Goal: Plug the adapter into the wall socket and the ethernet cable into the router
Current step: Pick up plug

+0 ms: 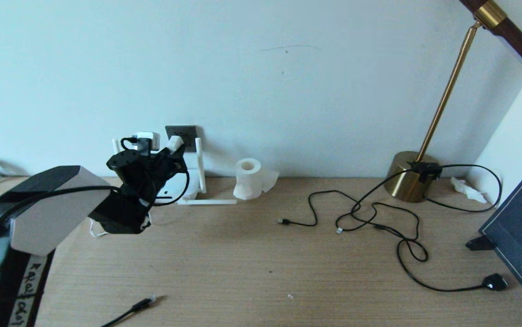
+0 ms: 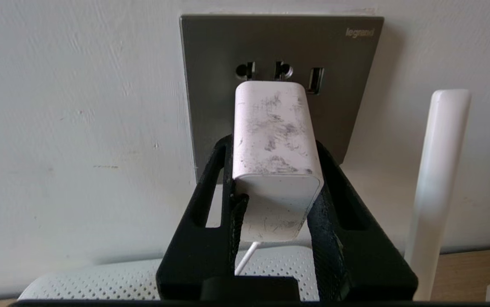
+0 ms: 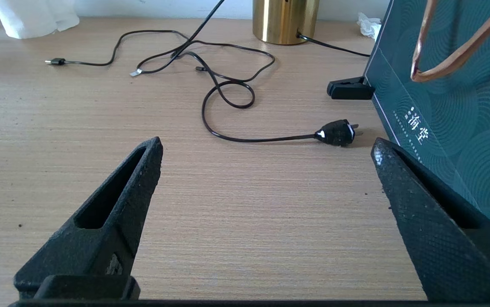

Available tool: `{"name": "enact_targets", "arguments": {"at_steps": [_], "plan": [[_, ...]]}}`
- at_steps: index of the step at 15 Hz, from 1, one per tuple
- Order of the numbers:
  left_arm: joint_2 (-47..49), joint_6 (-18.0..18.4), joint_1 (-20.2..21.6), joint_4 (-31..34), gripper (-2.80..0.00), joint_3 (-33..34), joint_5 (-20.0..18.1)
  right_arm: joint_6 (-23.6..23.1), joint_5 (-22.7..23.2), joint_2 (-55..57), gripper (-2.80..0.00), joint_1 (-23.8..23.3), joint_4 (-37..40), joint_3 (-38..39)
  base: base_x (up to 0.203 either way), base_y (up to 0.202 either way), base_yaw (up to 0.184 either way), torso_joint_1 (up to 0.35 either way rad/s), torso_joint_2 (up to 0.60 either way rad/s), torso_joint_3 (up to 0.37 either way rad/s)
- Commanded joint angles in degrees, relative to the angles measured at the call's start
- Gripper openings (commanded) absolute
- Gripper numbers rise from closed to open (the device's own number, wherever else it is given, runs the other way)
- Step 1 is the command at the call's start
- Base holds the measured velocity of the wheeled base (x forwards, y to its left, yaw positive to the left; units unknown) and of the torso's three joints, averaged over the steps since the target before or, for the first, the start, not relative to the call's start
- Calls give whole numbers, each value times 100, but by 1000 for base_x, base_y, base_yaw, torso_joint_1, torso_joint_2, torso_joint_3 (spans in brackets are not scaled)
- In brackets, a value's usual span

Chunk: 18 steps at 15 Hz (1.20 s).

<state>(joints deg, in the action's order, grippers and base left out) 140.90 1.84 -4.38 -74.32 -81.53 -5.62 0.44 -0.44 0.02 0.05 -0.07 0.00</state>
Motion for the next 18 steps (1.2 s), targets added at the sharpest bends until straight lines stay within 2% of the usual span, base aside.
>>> {"name": "enact_targets", "arguments": {"at_steps": [1, 9, 18], "plan": [[-96, 0, -5, 8, -280, 23, -6, 0, 0, 6, 0, 2, -1, 0, 0, 0, 0, 0, 0, 0], [-186, 0, -2, 531, -280, -258, 26, 0, 0, -2, 0, 4, -1, 0, 0, 0, 0, 0, 0, 0], [-283, 0, -11, 676, -280, -197, 149, 0, 0, 6, 0, 4, -1, 0, 0, 0, 0, 0, 0, 0]]}}
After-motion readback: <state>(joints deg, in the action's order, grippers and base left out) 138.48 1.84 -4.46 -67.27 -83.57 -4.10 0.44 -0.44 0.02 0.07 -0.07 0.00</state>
